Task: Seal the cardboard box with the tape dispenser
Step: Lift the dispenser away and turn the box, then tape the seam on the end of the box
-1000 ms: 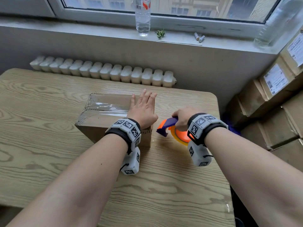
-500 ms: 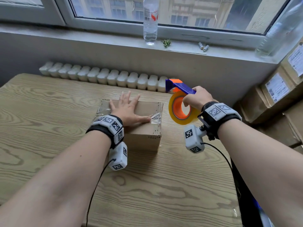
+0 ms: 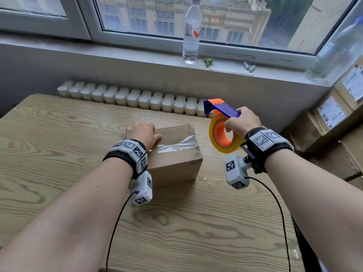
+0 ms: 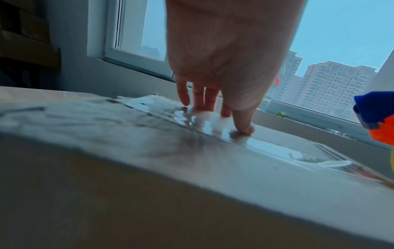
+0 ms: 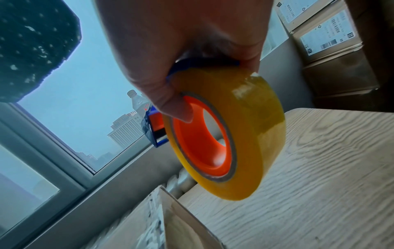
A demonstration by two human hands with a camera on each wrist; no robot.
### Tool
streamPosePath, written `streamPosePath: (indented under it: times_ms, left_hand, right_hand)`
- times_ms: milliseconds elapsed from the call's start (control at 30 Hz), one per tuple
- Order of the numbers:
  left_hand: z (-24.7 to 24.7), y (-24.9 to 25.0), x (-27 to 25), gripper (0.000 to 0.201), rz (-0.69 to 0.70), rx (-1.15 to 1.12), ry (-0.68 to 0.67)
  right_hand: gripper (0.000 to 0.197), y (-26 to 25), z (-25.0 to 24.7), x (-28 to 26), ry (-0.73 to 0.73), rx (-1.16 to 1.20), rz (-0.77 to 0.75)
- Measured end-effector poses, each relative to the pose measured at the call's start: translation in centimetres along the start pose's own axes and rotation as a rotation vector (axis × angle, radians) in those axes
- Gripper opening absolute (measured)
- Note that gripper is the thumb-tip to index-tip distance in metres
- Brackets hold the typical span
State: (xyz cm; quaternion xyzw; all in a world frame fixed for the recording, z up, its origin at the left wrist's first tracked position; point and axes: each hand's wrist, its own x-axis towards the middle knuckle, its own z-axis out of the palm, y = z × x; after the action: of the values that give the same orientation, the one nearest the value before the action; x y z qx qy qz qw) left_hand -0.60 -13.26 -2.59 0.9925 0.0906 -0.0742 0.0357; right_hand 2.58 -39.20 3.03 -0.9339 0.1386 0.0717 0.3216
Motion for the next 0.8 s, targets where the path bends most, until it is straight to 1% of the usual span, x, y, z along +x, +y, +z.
streamPosePath:
  times_ms: [33, 67, 133, 167, 200, 300, 333, 400, 533, 633, 700, 800]
  left_hand:
    - [0.1, -0.5, -0.1, 0.051, -0.007, -0.004, -0.026]
    - [0.1, -1.1, -0.2, 0.062, -0.018, -0.02, -0.072]
    - [0.2, -2.1, -0.3, 0.093, -0.032, -0.076, -0.201]
    - [0.2, -2.6, -0.4, 0.103, -0.031, -0.093, -0.248]
    - [0.1, -3.0, -0.5, 0.103, -0.025, -0.096, -0.267]
    - [-0.2, -3.9, -0.6, 0.074, -0.015, -0.11, -0.214]
    - [-0.4, -4.0, -0.7, 0.069, -0.03, -0.1, -0.209]
    - [-0.5, -4.2, -0.7, 0.068, -0.06, -0.07, -0.218]
    - [-0.5, -4.3, -0.6, 0.073, -0.148, -0.065, -0.22]
    - [-0.4, -3.7, -0.6, 0.069, -0.187, -0.05, -0.236]
    - [-0.4, -3.1, -0.5, 0.07, -0.172, -0.03, -0.276]
    - [-0.5, -2.1, -0.3, 0.068, -0.113, -0.038, -0.331]
  right_hand:
    - [0.041, -0.2, 0.2, -0.2, -0.002, -0.001, 0.002]
    - [0.041, -0.5, 0.5, -0.5, -0.005, -0.001, 0.002]
    - [0.041, -1.1, 1.0, -1.0, -0.006, 0.001, 0.0]
    - [0.041, -1.4, 1.3, -1.3, -0.004, 0.003, -0.002]
    - [0.041, -1.7, 1.5, -1.5, -0.001, 0.005, -0.004]
    - [0.041, -2.7, 2.0, -2.2, 0.015, 0.011, -0.011]
    - [0.042, -3.0, 2.1, -2.3, 0.022, 0.012, -0.017]
    - [0.044, -3.6, 2.2, -2.5, 0.037, 0.017, -0.029]
    - [0.043, -4.5, 2.2, -3.0, 0.083, 0.043, -0.046]
    - [0.044, -4.9, 2.1, -3.5, 0.121, 0.04, -0.067]
    - [0.046, -5.2, 2.1, -3.8, 0.128, 0.024, -0.088]
    - [0.048, -5.5, 2.4, -4.3, 0.085, -0.004, -0.114]
